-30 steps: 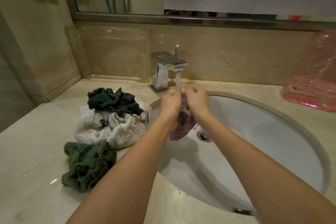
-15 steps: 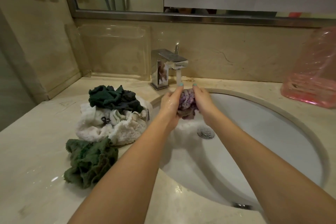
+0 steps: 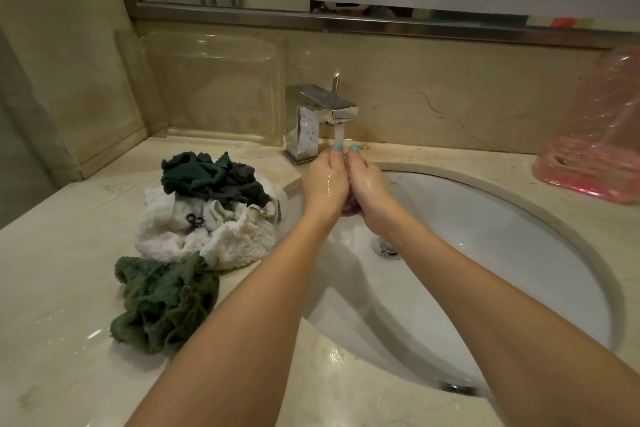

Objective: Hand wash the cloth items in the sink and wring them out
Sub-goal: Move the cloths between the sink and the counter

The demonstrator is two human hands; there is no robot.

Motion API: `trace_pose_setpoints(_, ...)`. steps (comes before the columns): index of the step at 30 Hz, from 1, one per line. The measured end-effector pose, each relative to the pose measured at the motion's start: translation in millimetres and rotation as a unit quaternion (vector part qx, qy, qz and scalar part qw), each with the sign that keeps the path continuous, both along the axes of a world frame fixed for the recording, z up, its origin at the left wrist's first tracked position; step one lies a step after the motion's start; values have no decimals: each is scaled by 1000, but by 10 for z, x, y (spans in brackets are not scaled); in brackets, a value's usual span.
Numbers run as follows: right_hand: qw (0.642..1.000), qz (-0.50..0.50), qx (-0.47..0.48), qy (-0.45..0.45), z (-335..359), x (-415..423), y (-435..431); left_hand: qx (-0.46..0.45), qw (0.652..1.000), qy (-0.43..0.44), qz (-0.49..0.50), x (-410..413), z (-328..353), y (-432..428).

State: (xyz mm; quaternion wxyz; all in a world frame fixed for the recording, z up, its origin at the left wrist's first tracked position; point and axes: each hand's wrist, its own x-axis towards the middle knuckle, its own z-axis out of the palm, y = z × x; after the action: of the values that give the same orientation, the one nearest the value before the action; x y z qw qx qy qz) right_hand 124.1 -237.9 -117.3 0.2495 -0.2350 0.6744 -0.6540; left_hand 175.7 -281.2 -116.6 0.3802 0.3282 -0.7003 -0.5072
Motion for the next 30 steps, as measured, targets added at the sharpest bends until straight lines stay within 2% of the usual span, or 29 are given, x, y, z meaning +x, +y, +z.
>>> trace_pose_setpoints(5, 998, -17, -15, -59, -24, 40, -38, 62, 998, 12, 7, 14, 30, -29)
trace_pose_setpoints(8, 996, -2, 2, -93, -43, 41, 0, 177, 984, -1, 7, -15, 18, -30)
trace_pose_setpoints(10, 997, 8, 21, -70, -64, -2, 24, 262, 965, -4, -13, 8, 24, -26)
trace_pose_setpoints(11, 998, 8, 20, -52, -55, -20, 38, 274, 961, 4, -25, 22, 24, -45)
trace_pose_setpoints(16, 996, 2, -3, 89, 35, -136, 74, 200, 970, 70, -118, 131, -46, -202)
trace_pose_setpoints(18, 981, -25, 18, 192, 28, -212, 94, 152, 975, 16, -163, 170, -84, -213)
trace_pose_setpoints(20, 967, -43, 37, 247, 24, -288, 136, 92, 972, -46, -210, 189, -99, -206)
trace_pose_setpoints(23, 968, -94, 37, 232, 35, -437, 210, 56, 958, -108, -260, 201, -83, -178)
trace_pose_setpoints(26, 970, -131, 43, 199, 16, -561, 247, 27, 960, -155, -230, 232, -78, -194)
trace_pose_setpoints(28, 983, -125, 25, 129, 24, -593, 265, 32, 973, -125, -191, 248, -67, -226)
trace_pose_setpoints(30, 994, -98, -8, 55, 90, -580, 272, 50, 985, -54, -156, 251, -55, -246)
